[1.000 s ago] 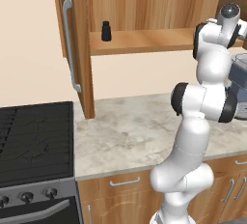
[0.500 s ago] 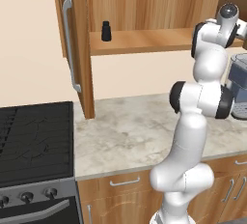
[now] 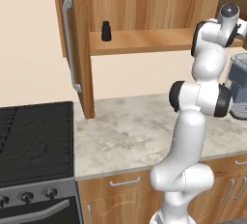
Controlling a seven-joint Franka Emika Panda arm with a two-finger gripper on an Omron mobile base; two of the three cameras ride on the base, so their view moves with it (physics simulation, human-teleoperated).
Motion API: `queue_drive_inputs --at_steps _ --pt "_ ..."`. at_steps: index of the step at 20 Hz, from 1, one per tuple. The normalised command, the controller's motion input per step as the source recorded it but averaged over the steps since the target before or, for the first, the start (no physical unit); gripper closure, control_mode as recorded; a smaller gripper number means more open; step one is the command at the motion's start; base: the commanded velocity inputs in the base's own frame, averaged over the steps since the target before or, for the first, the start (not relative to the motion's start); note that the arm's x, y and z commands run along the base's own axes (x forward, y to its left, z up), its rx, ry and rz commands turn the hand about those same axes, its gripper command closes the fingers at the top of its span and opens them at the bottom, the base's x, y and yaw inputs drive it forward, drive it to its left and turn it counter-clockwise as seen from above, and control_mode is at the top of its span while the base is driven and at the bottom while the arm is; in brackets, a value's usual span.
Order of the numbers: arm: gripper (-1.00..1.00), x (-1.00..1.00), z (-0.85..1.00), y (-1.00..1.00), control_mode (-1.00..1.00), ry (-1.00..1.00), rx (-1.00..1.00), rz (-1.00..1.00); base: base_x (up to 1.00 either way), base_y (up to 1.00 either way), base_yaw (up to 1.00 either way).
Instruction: Take 2 condiments from the cabinet and move them on the counter near the stove.Make sure the condiments are lined up with each other, next to each other.
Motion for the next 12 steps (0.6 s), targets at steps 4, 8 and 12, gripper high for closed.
queue_drive_inputs --at_steps 4,8,12 --pt "1.0 0.0 0.0 0.06 -1.0 0.0 0.0 0.0 0.0 0.0 0.0" --pt "1.0 -0.13 -0.02 0.22 -1.0 0.0 -0.04 0.04 0.0 0.0 0.0" --pt "1.0 -0.46 -0.09 0.4 -1.0 -0.04 -0.07 0.1 0.0 0.0 0.0"
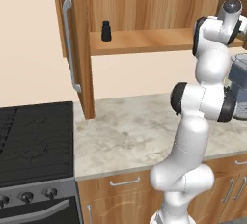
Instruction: Take 2 condiments from the cabinet and move them on the counter near the stove.Make sure the condiments are lined up with each other, next to each other.
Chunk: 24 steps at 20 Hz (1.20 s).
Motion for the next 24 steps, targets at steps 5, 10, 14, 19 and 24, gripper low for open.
queue_drive_inputs --at_steps 5,10,14,19,24 --pt "1.0 -0.88 -0.01 0.46 -1.0 -0.05 -0.08 0.1 0.0 0.0 0.0" --pt "1.0 -0.99 0.01 0.59 -1.0 -0.05 -0.09 0.15 0.0 0.0 0.0" --pt "1.0 -1.0 0.22 0.72 -1.0 0.0 -0.08 0.22 0.0 0.0 0.0" --pt "1.0 -1.0 0.19 0.59 -1.0 0.02 -0.05 0.39 0.0 0.0 0.0" --pt "1.0 -0.98 0.0 0.75 -1.0 0.03 -0.07 0.5 0.0 0.0 0.0"
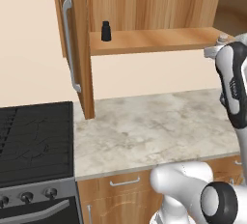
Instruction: Take 2 condiments from the cabinet and move them on the counter near the stove.Make sure the condiments are lined up with each other, next to each other.
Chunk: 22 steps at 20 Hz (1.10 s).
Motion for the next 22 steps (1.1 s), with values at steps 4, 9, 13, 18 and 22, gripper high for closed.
queue_drive_inputs --at_steps 4,9,13,18,22 --pt "1.0 -0.75 0.0 0.75 -1.0 0.01 -0.08 0.49 0.0 0.0 0.0" --pt "1.0 -0.37 -0.17 0.66 -1.0 0.01 -0.06 0.48 0.0 0.0 0.0" --pt "1.0 -0.01 -0.28 0.66 -1.0 0.0 -0.05 0.36 0.0 0.0 0.0" --pt "1.0 -0.41 -0.19 0.73 -1.0 -0.05 -0.08 0.23 0.0 0.0 0.0" --pt "1.0 -0.74 0.0 0.32 -1.0 -0.12 -0.03 -0.07 0.0 0.0 0.0"
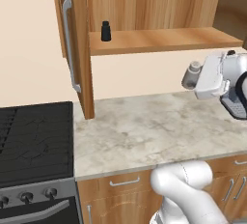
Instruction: Take 2 condiments from the cabinet and move them on the counter near the stove.Make sure the condiments are lined up with each other, next to each other.
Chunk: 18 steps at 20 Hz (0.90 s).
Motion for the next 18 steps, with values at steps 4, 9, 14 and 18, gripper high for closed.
queue_drive_inputs --at_steps 4,9,14,18 --pt "1.0 -0.42 0.0 0.16 -1.0 -0.02 0.0 -0.24 0.0 0.0 0.0" --pt "1.0 -0.15 0.0 0.01 -1.0 0.0 0.0 -0.15 0.0 0.0 0.0" --pt "1.0 -0.03 -0.03 0.0 -1.0 0.0 0.0 -0.01 0.0 0.0 0.0" --pt "1.0 -0.03 -0.02 0.0 -1.0 0.01 0.0 0.0 0.0 0.0 0.0"
